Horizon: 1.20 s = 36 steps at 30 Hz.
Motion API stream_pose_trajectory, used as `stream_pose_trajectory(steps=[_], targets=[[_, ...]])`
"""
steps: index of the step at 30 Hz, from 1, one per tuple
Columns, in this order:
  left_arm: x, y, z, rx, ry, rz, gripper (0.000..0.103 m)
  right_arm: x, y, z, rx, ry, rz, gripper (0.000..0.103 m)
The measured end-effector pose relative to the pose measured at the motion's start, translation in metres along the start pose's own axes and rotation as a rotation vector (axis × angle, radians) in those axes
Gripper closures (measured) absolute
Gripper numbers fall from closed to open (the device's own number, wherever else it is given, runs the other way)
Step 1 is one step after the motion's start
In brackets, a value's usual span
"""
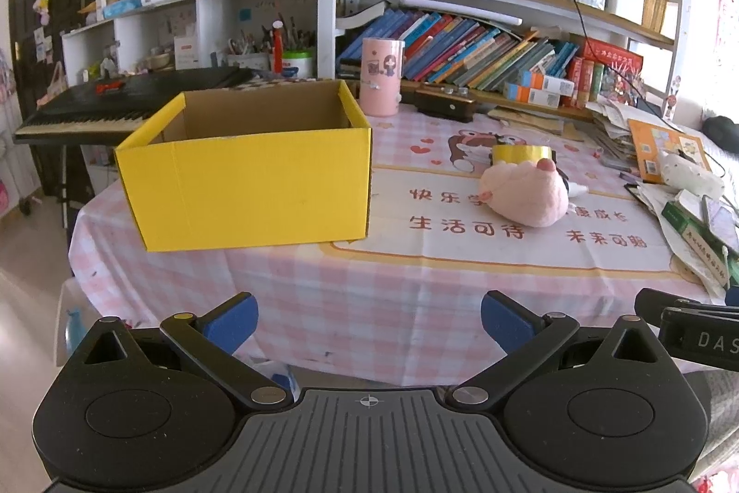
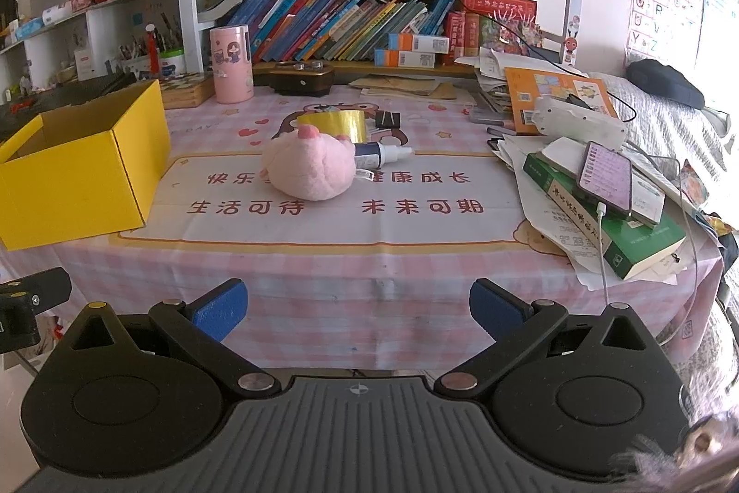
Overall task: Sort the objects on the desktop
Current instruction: 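Move both tools toward the pink plush pig and yellow tape roll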
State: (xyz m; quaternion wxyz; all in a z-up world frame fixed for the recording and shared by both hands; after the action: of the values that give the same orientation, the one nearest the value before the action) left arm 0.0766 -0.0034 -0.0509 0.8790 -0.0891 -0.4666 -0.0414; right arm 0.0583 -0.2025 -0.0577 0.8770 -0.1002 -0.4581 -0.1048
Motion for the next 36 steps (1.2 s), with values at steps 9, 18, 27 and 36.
stream_pose_trajectory(steps=[9,18,27,36], targets=[[0.000,0.004,-0.001,-0.002,0.010,-0.001,0.000,0.000,0.001,-0.001,-0.001,0.000,0.001,0.000],[0.000,0.008,-0.001,-0.001,0.014,0.002,0.000,0.000,0.001,-0.001,0.000,0.001,0.005,0.000],[0.002,0.014,-0.003,-0.009,0.014,0.009,0.000,0.002,0.015,-0.006,0.002,0.002,0.025,0.000],[0.002,0.015,-0.004,-0.010,0.015,0.004,0.000,0.002,0.019,-0.007,0.008,0.001,0.031,0.000]])
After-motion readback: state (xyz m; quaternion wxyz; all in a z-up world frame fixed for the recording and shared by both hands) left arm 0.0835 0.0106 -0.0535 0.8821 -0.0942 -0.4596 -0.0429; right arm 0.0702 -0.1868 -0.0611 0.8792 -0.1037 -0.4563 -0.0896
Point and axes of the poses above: each gripper's, at about its wrist camera, not at the fingertips, and z roughly against the way its jaws point, y to its left, x to its top, the point moved 9 cm from there along -z, roughly the way its jaws point, and after that the axes turned 9 degrees about -x, right-handed, at the moved point
